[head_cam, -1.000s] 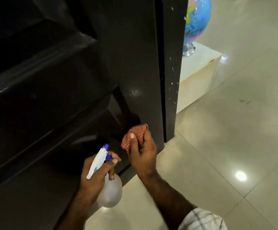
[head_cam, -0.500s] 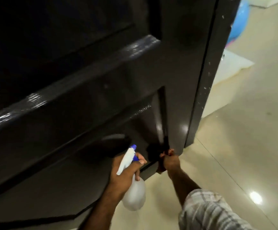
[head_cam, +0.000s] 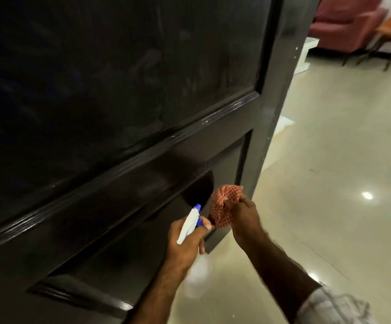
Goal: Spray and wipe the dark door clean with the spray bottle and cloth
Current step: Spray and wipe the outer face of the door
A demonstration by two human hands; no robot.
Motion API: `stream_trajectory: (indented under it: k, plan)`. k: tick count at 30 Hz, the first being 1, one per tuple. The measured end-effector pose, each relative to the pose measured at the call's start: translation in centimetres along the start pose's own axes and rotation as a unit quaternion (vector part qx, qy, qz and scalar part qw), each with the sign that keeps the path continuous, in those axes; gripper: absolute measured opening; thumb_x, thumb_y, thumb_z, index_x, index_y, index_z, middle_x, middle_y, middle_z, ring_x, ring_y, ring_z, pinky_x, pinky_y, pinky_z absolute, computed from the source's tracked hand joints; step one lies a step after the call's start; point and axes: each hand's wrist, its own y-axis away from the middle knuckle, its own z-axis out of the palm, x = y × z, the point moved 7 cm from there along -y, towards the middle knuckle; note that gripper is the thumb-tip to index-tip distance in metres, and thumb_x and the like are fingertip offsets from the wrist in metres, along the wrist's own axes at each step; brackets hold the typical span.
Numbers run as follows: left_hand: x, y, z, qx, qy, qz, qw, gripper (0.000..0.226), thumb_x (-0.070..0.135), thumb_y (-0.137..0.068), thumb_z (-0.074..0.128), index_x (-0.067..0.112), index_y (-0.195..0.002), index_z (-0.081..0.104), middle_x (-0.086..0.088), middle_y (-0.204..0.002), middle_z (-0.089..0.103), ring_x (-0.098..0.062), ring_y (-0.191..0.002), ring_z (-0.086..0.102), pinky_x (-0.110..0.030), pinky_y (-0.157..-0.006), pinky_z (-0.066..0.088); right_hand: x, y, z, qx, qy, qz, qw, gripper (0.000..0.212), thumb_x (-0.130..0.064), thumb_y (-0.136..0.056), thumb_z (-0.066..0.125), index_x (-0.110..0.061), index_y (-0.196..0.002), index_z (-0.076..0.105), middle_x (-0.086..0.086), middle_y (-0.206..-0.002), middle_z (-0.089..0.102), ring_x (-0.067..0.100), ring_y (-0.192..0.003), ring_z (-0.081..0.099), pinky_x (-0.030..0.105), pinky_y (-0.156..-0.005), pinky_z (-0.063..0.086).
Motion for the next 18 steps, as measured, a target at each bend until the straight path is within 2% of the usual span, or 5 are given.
stream_trajectory:
  k: [3, 8, 13, 16, 18]
  plan:
    - [0.8, 0.9, -0.3, -0.013, 0.005, 0.008, 1.0, 0.022, 0.01, -0.089, 0.08, 0.019, -0.105, 0.069, -0.01, -0.096, 0.077, -0.024, -0.056, 0.057, -0.038, -0.065, 0.057, -0.6, 1.8, -1.3, 0.035, -0.007, -0.01, 0.999, 0.027, -0.004, -0.101, 0.055, -0.011, -0.121, 0.072, 0.012, -0.111, 0.079, 0.039, -0.11, 0.073, 0.056, -0.095, 0.06]
    - [1.5, 1.8, 2.2, -0.056, 0.023, 0.016, 0.998, 0.019, 0.006, -0.089, 0.079, 0.02, -0.096, 0.068, -0.011, -0.098, 0.077, -0.027, -0.054, 0.052, -0.041, -0.066, 0.053, -1.0, 4.1, -7.2, 0.068, -0.028, -0.013, 0.997, 0.033, 0.0, -0.097, 0.049, 0.001, -0.118, 0.074, 0.036, -0.11, 0.071, 0.059, -0.1, 0.069, 0.079, -0.086, 0.055]
    - [1.9, 1.9, 6.4, -0.078, 0.033, 0.015, 0.996, 0.039, 0.034, -0.073, 0.084, 0.019, -0.105, 0.067, -0.011, -0.094, 0.077, -0.021, -0.054, 0.055, -0.04, -0.066, 0.058, -2.5, 4.5, -11.2, 0.083, -0.04, -0.024, 0.995, 0.031, 0.001, -0.104, 0.044, -0.006, -0.121, 0.069, 0.023, -0.11, 0.076, 0.047, -0.098, 0.072, 0.059, -0.082, 0.062]
    - [2.4, 1.9, 7.4, -0.068, 0.018, 0.041, 0.997, 0.032, 0.018, -0.084, 0.087, 0.008, -0.109, 0.071, -0.013, -0.094, 0.077, -0.022, -0.055, 0.056, -0.036, -0.061, 0.056, -3.8, 4.0, -9.9, 0.048, -0.027, -0.033, 0.998, 0.032, 0.003, -0.103, 0.046, -0.002, -0.124, 0.069, 0.023, -0.105, 0.077, 0.047, -0.093, 0.071, 0.051, -0.073, 0.06]
    - [4.0, 2.3, 7.5, -0.066, 0.007, 0.105, 0.992, 0.017, 0.008, -0.085, 0.084, -0.001, -0.097, 0.076, -0.023, -0.087, 0.074, -0.024, -0.049, 0.052, -0.032, -0.051, 0.05, -4.9, 2.8, -8.3, 0.031, -0.022, -0.044, 0.998, 0.029, 0.004, -0.102, 0.049, 0.0, -0.121, 0.071, 0.021, -0.104, 0.078, 0.047, -0.097, 0.072, 0.054, -0.08, 0.06]
